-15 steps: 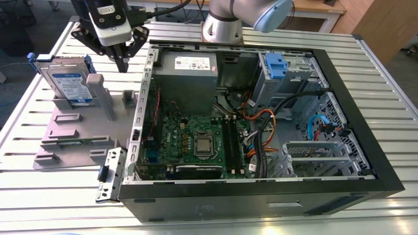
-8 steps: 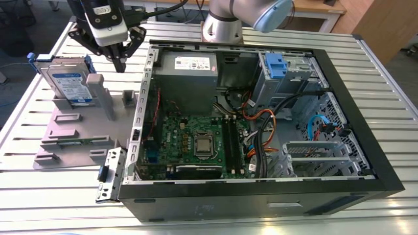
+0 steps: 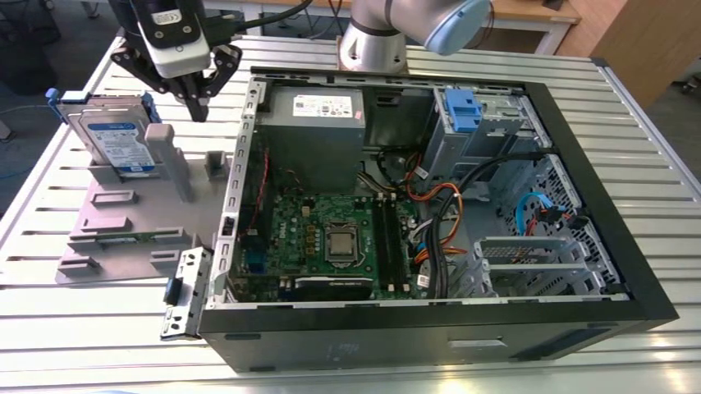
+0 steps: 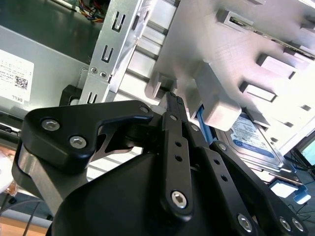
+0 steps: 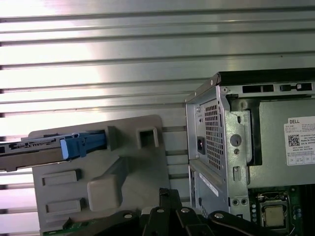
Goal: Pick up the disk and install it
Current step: 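Reach for the disk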
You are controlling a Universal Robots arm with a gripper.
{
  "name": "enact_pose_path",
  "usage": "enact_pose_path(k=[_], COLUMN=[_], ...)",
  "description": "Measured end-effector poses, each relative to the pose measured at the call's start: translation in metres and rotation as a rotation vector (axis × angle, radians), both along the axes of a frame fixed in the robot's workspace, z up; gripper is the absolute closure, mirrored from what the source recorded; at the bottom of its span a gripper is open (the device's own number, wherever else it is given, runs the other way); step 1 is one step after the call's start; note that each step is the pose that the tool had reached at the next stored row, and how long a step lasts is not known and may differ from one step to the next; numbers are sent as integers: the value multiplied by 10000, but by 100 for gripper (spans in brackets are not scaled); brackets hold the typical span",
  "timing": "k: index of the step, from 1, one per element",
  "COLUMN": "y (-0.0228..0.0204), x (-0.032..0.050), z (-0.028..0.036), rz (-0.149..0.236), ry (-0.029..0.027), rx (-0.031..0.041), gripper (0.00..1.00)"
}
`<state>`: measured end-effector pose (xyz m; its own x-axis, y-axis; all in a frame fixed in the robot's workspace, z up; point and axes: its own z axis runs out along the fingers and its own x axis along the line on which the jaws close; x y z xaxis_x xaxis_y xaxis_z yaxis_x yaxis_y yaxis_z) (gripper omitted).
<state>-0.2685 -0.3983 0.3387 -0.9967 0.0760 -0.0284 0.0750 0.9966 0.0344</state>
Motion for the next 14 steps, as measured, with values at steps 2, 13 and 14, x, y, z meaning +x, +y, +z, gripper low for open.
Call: enact_pose_path(k=[2,13,14], y=[0,0,0], x=[-9,-46,-49], z=[-1,-7,-7], rz=[0,0,1], ry=[0,1,1], rx=[0,0,0], gripper=[89,89,89])
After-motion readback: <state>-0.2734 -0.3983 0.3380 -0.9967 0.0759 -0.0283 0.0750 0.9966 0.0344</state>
